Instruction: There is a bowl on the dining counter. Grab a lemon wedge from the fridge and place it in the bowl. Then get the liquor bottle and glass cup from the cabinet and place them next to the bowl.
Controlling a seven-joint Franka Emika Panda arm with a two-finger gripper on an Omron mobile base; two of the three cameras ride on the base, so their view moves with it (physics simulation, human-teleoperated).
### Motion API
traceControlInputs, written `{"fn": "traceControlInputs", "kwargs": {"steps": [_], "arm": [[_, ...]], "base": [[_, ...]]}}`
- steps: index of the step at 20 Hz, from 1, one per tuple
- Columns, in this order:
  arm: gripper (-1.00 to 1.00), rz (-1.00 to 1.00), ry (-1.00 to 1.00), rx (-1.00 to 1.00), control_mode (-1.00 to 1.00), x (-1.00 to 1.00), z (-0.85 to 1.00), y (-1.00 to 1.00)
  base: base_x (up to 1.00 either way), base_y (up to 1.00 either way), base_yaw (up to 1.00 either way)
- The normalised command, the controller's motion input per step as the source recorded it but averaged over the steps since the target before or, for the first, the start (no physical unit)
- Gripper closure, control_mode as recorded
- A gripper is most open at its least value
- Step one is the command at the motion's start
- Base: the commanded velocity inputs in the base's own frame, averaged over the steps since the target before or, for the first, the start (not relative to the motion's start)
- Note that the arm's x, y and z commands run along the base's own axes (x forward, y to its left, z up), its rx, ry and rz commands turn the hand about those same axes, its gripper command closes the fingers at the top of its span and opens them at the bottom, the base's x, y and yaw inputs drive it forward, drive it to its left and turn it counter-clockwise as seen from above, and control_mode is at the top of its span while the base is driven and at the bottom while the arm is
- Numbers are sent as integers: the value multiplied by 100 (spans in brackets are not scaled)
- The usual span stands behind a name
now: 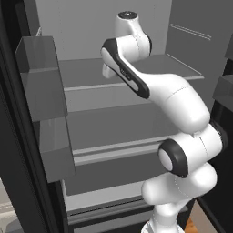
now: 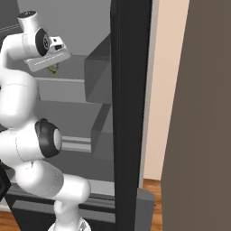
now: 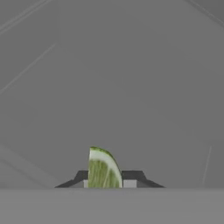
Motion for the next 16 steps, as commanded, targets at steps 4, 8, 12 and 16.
{"fn": "traceControlInputs", "kwargs": {"steps": [4,8,12,16], "arm": [[100,5,-12,0,-100,-35,11,-15],[100,10,-22,-6,-100,-66,27,-15],[100,11,-21,-11,-100,-80,37,-21],[100,9,-17,-12,-100,-91,23,-28]], "base": [[0,0,0],[0,0,0],[0,0,0],[0,0,0]]}}
